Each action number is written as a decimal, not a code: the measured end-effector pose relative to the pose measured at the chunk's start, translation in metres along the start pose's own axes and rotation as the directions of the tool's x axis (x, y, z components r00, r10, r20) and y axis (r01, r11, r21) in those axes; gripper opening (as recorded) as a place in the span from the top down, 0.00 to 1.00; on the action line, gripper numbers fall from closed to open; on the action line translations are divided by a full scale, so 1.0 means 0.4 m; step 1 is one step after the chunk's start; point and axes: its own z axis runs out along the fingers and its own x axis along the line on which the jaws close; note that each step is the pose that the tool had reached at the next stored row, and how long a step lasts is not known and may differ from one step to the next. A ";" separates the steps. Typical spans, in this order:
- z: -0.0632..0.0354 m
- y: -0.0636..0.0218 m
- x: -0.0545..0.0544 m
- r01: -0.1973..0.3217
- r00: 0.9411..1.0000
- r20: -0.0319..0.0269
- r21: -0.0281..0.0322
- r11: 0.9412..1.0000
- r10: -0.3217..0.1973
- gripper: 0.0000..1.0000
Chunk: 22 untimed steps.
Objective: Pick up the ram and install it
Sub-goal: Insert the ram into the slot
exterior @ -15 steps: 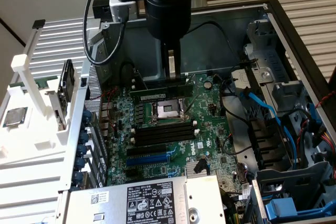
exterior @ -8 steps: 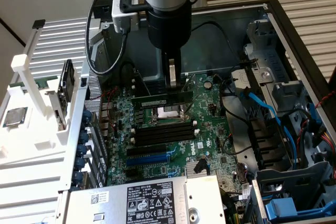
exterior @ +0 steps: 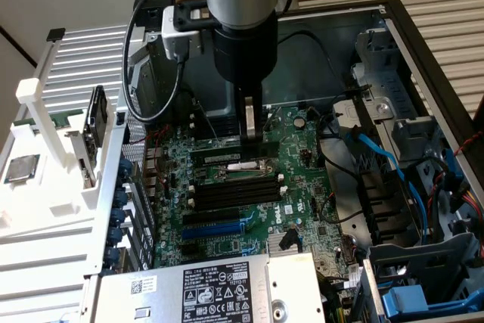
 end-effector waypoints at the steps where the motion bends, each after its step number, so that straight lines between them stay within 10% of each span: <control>1: 0.000 0.000 0.001 0.000 1.000 0.000 0.000 1.000 0.000 0.88; 22: 0.052 -0.008 0.026 0.000 1.000 0.000 -0.002 1.000 0.000 0.88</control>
